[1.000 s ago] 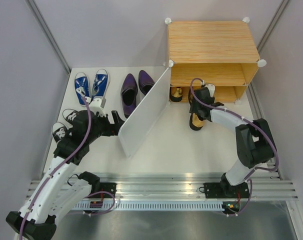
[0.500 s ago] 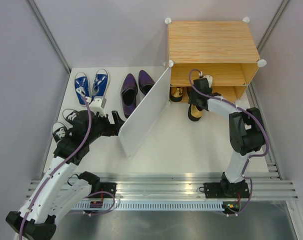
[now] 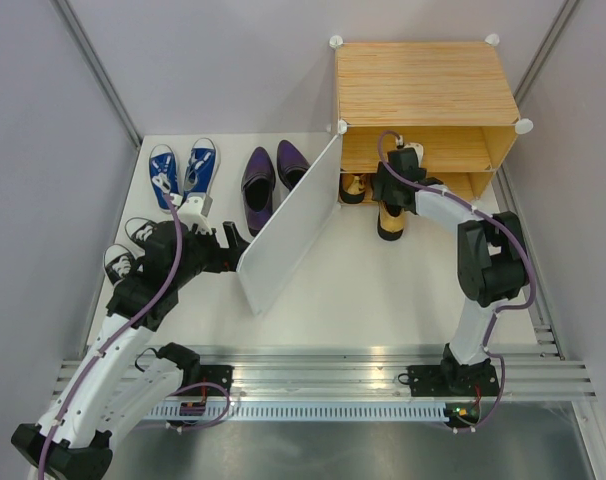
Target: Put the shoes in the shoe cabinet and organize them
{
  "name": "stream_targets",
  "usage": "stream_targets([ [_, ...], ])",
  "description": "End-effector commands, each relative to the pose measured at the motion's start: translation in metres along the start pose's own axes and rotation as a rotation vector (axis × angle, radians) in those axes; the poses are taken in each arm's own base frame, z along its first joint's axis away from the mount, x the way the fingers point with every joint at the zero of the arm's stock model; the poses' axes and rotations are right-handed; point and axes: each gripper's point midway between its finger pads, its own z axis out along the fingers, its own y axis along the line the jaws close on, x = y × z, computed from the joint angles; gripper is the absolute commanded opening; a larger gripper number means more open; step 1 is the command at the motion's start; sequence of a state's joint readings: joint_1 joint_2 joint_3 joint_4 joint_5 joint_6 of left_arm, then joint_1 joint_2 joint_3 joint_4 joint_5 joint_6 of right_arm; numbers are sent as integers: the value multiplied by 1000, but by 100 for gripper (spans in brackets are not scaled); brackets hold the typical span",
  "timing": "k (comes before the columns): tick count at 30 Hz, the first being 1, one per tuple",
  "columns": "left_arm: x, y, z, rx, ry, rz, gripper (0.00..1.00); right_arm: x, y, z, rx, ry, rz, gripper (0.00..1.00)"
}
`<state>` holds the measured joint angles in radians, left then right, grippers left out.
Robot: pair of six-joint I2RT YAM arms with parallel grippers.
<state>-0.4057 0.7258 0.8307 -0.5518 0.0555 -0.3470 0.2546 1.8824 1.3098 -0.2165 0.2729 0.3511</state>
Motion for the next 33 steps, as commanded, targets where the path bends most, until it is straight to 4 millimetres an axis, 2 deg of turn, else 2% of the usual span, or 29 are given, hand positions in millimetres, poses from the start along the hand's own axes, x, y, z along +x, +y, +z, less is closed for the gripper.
stream_targets([
  [1,-7,-6,-3,33,-26,36,99,-52,9,-18,-36,-137,46,81],
  [6,-7,-6,-3,32,-25,36,99,-49,7,-24,-37,-123,43,82],
  [11,-8,-5,-3,26,-29,37,99,-46,7,-44,-73,-126,59,83],
  [12,-8,-5,-3,28,-30,38,99,-51,7,-53,-84,-144,63,84],
  [14,-9,-5,-4,28,-33,38,99,-47,3,-61,-82,-141,63,85],
  [15,-9,-5,-4,25,-35,38,100,-53,2,-71,-92,-161,71,85],
  [16,-10,-5,-4,26,-37,38,99,-44,0,-74,-91,-147,66,85],
  [18,-10,-5,-5,24,-41,39,99,-44,-4,-89,-103,-164,80,85],
  [19,-10,-5,-5,25,-40,38,99,-29,-9,-90,-94,-140,78,84],
  [20,-10,-4,-5,21,-42,38,100,-23,-12,-93,-97,-137,86,83],
  [21,-10,-4,-5,22,-40,38,99,-25,-13,-106,-113,-163,101,81],
  [22,-10,-4,-5,21,-42,38,99,-7,-18,-105,-115,-147,100,79],
  [24,-10,-4,-5,21,-40,38,99,2,-16,-118,-169,-159,101,75],
  [25,-10,-4,-5,21,-42,38,99,22,-20,-116,-167,-133,99,74],
  [27,-11,-4,-6,20,-47,38,99,30,-21,-126,-196,-147,104,74],
  [28,-12,-4,-6,19,-51,38,99,46,-24,-124,-200,-133,107,74],
  [30,-12,-4,-7,18,-52,38,99,53,-21,-129,-237,-144,113,73],
  [33,-12,-3,-7,13,-53,38,99,73,-21,-122,-250,-122,119,69],
])
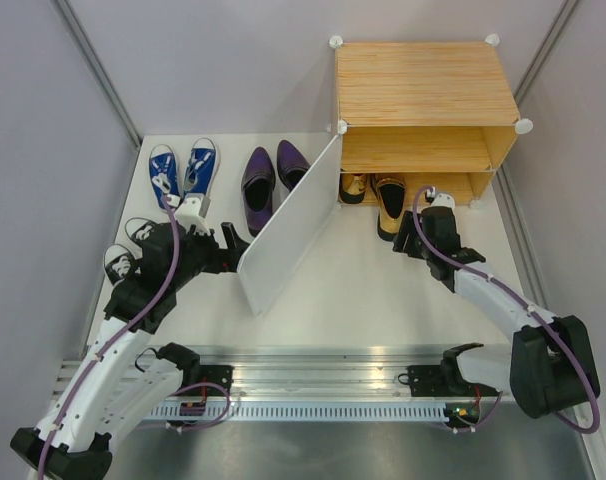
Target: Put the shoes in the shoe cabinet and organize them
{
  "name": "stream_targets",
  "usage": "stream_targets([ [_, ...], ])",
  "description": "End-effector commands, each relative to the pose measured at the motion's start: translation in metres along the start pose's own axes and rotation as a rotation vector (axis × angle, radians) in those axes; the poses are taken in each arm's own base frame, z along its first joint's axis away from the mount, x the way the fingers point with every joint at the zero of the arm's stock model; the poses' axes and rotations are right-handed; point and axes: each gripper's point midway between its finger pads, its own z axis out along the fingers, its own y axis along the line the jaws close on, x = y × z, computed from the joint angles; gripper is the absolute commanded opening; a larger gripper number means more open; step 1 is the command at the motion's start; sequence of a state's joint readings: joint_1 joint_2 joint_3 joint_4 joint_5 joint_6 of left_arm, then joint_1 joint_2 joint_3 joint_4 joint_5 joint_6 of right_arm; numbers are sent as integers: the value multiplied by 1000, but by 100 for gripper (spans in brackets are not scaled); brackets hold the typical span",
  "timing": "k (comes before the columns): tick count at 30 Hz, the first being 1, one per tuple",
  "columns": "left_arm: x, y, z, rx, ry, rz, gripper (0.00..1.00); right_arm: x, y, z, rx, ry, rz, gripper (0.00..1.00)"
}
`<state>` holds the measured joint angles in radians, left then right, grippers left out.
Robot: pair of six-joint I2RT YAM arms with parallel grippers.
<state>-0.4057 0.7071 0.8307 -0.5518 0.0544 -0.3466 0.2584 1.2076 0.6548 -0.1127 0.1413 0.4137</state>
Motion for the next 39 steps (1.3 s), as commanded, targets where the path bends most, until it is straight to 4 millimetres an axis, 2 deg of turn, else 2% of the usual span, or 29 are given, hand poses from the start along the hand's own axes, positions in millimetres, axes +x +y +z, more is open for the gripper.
stream_targets([
  [1,-8,-2,-2,9,-33,35,99,-7,16,4,-87,-61,36,67],
  [4,-9,-2,-2,9,-35,35,99,3,19,16,-96,-31,38,58],
  [6,-9,-1,-2,7,-34,35,99,8,19,26,-92,-19,35,57],
  [7,-9,-2,-2,8,-33,35,99,4,20,29,-89,-35,33,57],
  [9,-8,-1,-2,6,-31,35,99,4,18,38,-73,-29,19,62],
  [10,-8,-1,-1,7,-29,35,99,1,18,42,-68,-43,16,68],
  [13,-7,-2,-1,9,-26,35,100,-3,19,53,-59,-44,-1,71],
  [19,-7,-2,0,10,-24,34,99,-7,27,75,-76,-44,-15,74],
  [24,-6,-2,0,12,-20,34,99,-11,24,90,-46,-52,-31,78],
  [29,-6,-2,0,11,-19,34,99,-5,20,104,-18,-34,-36,78],
  [32,-5,-2,1,11,-14,36,99,-6,19,108,-11,-44,-33,72],
  [37,-5,-2,2,12,-11,34,99,-11,16,102,12,-50,-36,49],
  [39,-4,-2,2,11,-9,34,99,-19,16,93,19,-64,-34,43],
])
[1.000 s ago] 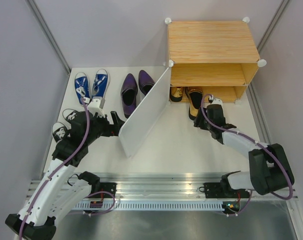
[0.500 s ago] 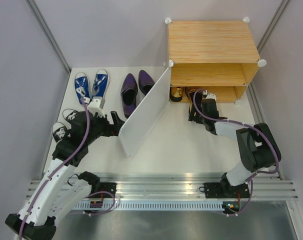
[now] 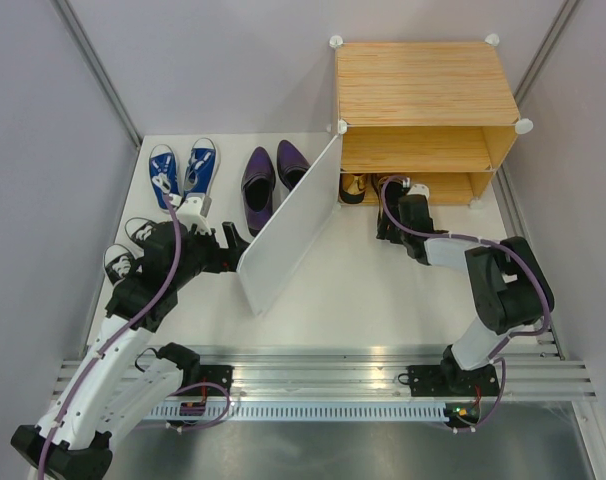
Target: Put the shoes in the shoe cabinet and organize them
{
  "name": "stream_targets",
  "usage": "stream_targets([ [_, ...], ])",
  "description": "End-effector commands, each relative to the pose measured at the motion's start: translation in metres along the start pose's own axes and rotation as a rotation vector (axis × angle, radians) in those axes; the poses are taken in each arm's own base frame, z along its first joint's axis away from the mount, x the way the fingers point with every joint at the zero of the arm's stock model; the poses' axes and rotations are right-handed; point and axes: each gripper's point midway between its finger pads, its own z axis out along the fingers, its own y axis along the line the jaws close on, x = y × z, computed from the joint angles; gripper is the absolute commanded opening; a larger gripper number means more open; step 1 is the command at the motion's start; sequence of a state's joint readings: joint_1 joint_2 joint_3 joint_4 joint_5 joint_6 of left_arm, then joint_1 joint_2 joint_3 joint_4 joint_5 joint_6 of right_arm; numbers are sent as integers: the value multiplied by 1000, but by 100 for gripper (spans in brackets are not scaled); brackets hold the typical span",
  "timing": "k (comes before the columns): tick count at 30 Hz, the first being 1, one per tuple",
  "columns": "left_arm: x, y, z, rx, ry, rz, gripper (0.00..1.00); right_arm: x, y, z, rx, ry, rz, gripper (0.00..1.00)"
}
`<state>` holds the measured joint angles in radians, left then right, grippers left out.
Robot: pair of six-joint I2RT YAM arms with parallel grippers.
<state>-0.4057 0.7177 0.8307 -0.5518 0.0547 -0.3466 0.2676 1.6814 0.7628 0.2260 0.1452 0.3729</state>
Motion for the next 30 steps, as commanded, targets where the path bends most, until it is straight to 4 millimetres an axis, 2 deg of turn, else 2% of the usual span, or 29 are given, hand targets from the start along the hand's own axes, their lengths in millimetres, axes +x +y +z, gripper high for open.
stream_targets([
  [1,-6,-3,0,15,-18,34,99,-38,3,-12,17,-97,20,42],
  [4,-6,-3,0,17,-19,34,99,-59,6,-29,10,-143,30,41],
  [9,-7,-4,-1,22,-23,35,99,-82,10,-42,15,-181,18,41],
  [12,-7,-4,-2,24,-23,35,99,-87,11,-38,23,-171,7,41],
  [16,-6,-4,-1,21,-20,35,99,-85,9,-24,47,-147,-1,40],
  [21,-7,-4,-1,22,-22,35,99,-90,10,-9,67,-143,-3,38],
  [27,-6,-4,-1,23,-20,35,99,-99,15,1,66,-145,-13,37],
  [28,-6,-4,-1,24,-19,35,99,-100,16,0,62,-147,-13,38],
  [30,-6,-4,-1,22,-18,36,99,-95,17,0,49,-134,-17,50],
])
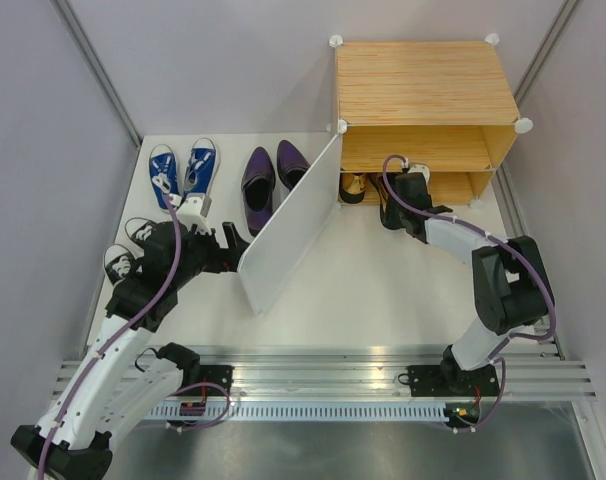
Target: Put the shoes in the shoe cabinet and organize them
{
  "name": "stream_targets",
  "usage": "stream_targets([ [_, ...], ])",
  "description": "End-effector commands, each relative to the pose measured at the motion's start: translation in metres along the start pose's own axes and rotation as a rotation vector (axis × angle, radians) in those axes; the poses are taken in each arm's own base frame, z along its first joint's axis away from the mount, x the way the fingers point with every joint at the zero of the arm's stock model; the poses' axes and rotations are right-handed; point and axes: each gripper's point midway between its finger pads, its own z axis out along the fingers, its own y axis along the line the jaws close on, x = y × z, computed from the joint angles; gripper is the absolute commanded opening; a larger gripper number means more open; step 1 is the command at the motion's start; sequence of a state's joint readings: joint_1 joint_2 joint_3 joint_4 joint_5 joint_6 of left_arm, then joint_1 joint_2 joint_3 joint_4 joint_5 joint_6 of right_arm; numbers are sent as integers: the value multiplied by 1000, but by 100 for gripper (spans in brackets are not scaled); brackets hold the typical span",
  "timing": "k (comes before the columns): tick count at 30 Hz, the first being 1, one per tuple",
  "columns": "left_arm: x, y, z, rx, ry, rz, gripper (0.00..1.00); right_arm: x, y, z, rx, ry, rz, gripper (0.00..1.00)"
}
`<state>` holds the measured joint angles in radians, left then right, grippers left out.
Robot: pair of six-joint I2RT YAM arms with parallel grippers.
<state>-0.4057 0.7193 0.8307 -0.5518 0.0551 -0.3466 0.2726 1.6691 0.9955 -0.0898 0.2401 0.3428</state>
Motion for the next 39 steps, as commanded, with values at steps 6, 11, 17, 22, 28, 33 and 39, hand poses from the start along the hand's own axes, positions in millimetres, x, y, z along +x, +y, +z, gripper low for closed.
stream_targets([
  [6,-6,-5,-1,28,-18,35,99,-34,9,3,-53,-161,51,75],
  [11,-6,-6,-1,32,-17,35,99,-25,3,8,-37,-180,39,82],
  [17,-5,-5,-1,30,-14,38,99,-27,10,20,-70,-217,28,81],
  [22,-5,-5,0,30,-11,36,99,-35,16,21,-90,-227,20,77],
  [28,-5,-5,0,29,-13,36,99,-36,14,17,-81,-210,25,40],
  [33,-5,-6,0,33,-13,36,100,-46,14,0,-83,-223,61,17],
  [39,-5,-6,-1,33,-13,36,99,-75,19,-17,-89,-246,78,9],
])
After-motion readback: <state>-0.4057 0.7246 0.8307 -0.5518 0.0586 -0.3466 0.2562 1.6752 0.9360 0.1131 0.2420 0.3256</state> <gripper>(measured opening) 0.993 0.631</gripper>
